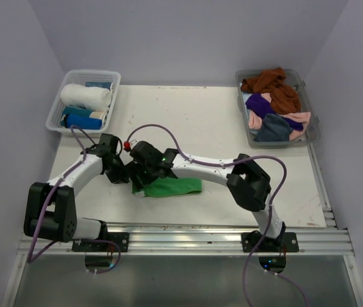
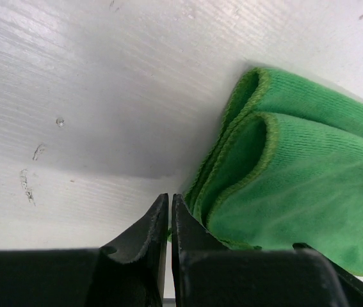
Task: Roll the towels
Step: Fold the towel, then roll the towel
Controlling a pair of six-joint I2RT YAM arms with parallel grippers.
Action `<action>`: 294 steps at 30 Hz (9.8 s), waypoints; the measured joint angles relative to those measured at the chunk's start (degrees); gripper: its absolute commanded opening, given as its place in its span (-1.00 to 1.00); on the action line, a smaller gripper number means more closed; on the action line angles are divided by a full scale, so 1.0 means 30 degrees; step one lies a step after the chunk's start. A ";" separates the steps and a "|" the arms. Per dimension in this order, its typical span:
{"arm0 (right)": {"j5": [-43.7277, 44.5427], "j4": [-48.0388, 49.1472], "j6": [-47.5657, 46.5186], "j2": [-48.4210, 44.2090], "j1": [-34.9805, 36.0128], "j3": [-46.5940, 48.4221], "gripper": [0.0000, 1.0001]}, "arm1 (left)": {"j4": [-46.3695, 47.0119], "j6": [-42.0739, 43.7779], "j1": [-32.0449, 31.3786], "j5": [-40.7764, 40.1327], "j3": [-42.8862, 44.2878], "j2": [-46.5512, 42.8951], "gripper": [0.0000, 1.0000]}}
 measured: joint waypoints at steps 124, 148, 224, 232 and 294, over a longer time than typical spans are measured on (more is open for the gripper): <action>-0.0372 0.1603 0.2747 -0.2783 -0.7883 -0.6987 -0.69 | 0.1770 0.4320 -0.3417 -0.1851 1.3500 1.2480 -0.75; -0.0721 0.1632 0.2565 -0.7847 -0.7898 -0.9537 -0.52 | 0.1661 0.4583 -0.3781 -0.1501 1.2509 0.7344 -0.60; -0.0423 0.2310 0.5756 -1.1373 -0.5872 -1.6473 -0.14 | 0.3599 0.2076 -0.8029 0.3468 0.1246 -0.0146 -0.18; -0.1370 0.2455 0.5938 -1.2320 -0.5872 -1.7726 -0.09 | 0.3963 0.0801 -0.8451 0.3949 -0.1530 -0.0138 -0.11; -0.2164 0.2521 0.2637 -1.0353 -0.5515 -1.4375 -0.38 | 0.2579 0.0481 -0.6535 0.3789 0.2419 0.2616 -0.31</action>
